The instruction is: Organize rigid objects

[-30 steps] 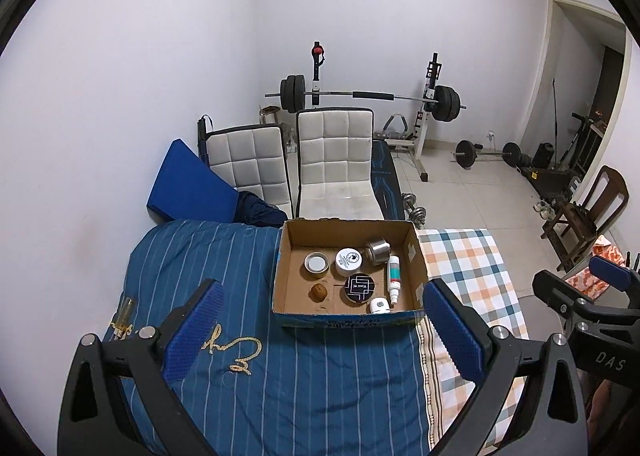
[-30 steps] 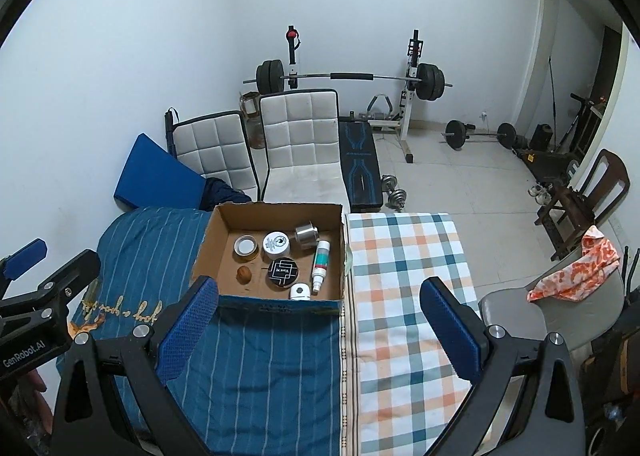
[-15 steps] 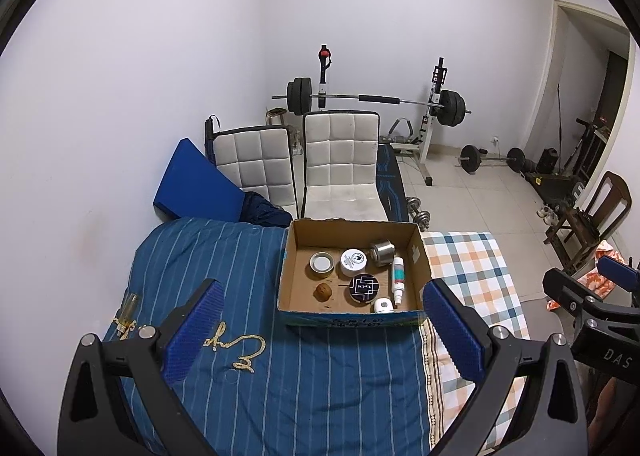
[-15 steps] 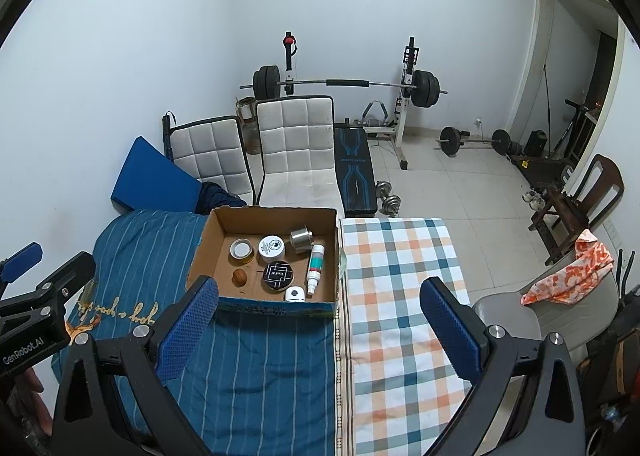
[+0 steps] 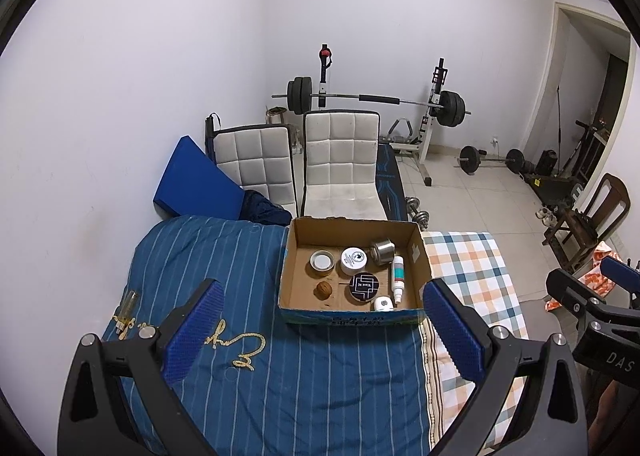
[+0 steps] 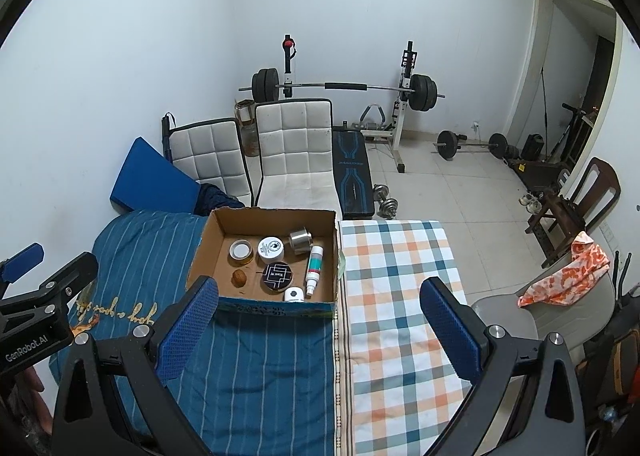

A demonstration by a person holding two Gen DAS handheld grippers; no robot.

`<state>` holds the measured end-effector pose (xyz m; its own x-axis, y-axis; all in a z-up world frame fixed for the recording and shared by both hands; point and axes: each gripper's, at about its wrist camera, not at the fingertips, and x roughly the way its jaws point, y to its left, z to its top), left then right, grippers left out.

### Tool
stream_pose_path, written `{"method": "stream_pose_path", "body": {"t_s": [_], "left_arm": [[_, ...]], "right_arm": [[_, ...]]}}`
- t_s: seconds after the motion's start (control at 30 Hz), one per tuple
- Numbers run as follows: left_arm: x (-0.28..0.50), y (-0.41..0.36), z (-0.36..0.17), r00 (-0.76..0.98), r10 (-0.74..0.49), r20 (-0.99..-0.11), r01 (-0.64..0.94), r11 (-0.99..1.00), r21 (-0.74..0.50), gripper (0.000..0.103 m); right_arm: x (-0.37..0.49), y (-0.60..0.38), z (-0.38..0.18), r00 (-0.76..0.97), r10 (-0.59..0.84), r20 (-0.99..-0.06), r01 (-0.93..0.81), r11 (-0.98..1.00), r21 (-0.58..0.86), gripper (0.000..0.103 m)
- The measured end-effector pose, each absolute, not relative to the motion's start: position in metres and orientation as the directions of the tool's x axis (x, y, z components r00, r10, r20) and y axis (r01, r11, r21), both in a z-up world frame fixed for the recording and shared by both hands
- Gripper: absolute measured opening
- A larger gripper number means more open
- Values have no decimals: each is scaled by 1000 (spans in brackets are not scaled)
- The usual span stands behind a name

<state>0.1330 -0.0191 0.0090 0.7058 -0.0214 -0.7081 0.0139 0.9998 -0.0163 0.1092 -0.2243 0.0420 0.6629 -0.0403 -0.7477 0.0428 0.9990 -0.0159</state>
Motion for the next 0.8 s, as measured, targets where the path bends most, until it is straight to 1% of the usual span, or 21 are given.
{"method": "stream_pose_path", "body": {"t_s": [0.8], "left_arm": [[131, -15, 16, 734, -12, -679, 10, 1000, -7, 102]], "right_arm": [[109, -223, 45, 666, -45, -745, 40, 999, -24, 103]]}}
